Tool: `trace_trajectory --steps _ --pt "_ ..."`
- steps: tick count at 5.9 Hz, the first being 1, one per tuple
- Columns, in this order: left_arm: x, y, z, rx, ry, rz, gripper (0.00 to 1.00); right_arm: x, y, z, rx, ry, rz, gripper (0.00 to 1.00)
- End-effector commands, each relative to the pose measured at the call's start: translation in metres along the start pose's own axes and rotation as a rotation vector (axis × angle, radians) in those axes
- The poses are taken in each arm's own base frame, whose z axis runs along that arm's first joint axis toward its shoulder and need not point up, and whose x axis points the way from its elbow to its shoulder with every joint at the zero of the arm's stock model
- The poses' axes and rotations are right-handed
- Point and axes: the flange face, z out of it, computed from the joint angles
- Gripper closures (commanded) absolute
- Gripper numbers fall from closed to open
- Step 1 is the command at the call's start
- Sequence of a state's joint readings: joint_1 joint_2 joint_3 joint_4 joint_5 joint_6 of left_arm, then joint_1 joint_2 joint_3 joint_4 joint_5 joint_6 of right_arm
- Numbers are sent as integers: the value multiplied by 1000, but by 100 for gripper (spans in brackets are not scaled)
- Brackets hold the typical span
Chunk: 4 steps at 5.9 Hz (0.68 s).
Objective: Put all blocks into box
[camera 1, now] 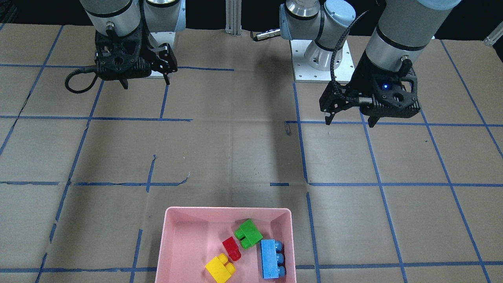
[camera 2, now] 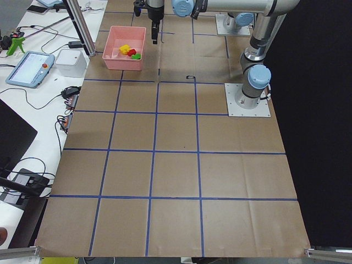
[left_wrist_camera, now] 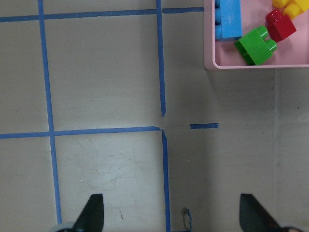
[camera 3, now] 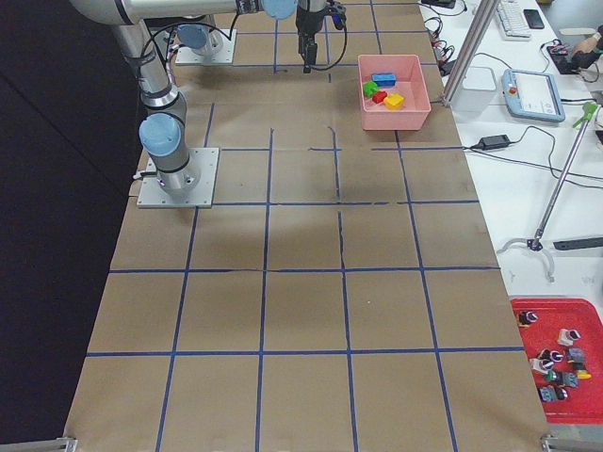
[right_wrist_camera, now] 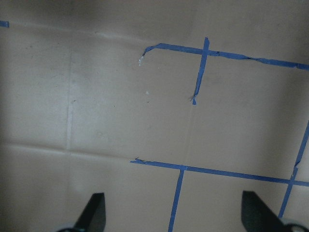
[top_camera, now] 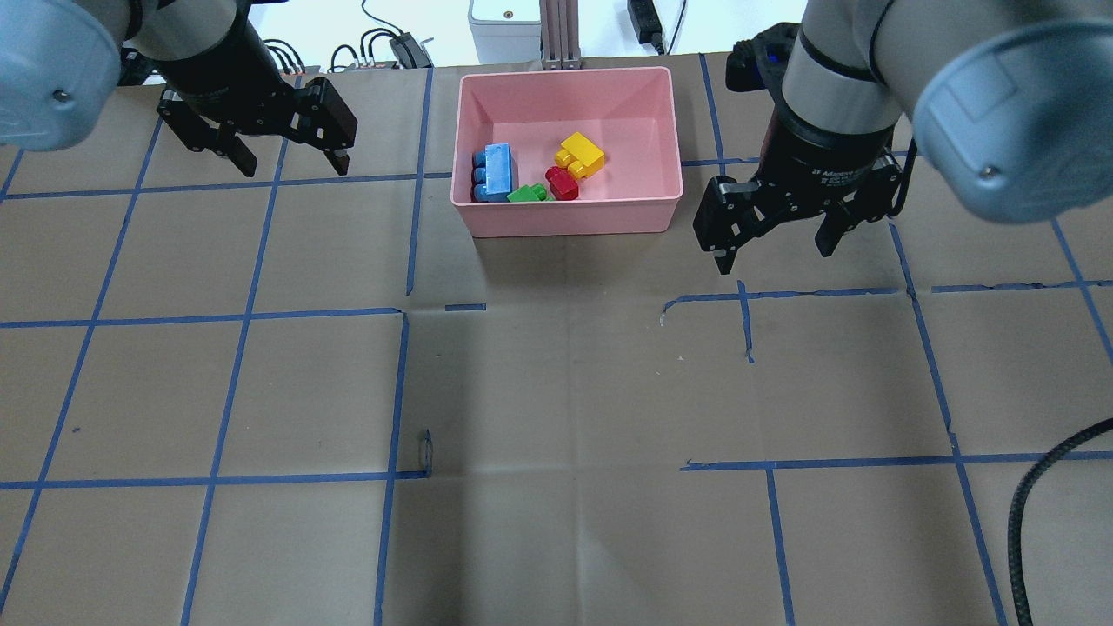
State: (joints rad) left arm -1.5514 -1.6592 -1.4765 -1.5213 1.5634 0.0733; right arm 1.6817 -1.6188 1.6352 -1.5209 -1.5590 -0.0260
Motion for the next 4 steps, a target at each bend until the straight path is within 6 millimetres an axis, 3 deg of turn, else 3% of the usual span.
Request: trace_trajectory --steps 1,4 --pt "0 0 -1 1 -3 23 1 2 2 5 20 -3 20 0" --pt "-1 2 -2 4 -5 21 1 -1 2 10 10 -11 17 0"
